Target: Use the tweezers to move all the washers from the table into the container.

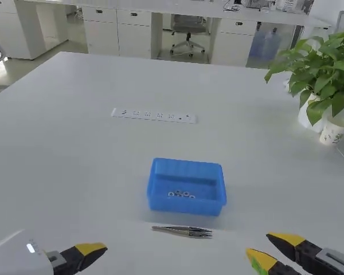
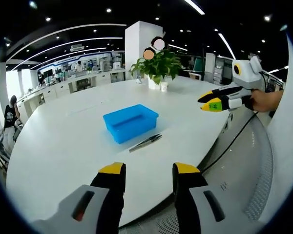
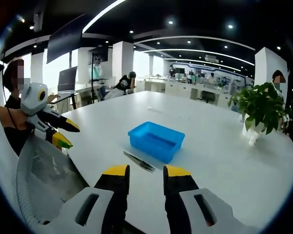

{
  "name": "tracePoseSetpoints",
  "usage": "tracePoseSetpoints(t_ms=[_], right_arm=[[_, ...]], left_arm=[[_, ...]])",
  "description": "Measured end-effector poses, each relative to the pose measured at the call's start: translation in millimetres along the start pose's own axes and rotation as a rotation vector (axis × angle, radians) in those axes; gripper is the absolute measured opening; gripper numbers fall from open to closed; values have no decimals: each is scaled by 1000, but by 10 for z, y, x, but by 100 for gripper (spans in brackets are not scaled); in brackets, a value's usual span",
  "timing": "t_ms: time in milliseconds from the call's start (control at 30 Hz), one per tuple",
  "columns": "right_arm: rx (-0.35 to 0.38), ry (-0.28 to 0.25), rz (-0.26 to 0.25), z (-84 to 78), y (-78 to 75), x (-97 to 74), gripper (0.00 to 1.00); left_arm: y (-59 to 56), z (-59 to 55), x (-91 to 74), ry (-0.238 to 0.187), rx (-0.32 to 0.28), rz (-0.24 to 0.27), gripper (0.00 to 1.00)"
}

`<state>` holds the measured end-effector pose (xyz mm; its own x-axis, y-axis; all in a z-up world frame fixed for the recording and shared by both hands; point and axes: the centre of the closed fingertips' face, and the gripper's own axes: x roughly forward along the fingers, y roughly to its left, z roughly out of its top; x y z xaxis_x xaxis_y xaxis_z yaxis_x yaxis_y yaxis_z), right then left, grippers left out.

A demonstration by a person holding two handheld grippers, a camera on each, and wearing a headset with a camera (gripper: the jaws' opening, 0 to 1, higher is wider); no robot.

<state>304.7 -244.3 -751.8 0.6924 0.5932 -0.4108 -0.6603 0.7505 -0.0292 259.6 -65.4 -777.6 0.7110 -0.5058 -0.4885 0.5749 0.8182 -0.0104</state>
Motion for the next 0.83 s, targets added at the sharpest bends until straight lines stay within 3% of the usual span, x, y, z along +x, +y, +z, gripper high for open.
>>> tracePoseSetpoints(t_ms=[200, 433, 833], right_arm=[[-5, 3, 12, -21, 56, -15, 32], [-7, 25, 21, -51, 90, 6, 33], [8, 43, 23, -80, 130, 40, 32]], left_arm=[[-9, 34, -28, -3, -10, -1, 49], [-81, -11, -60, 38, 22, -24, 52], [-71, -40, -62, 83, 73, -11, 56]])
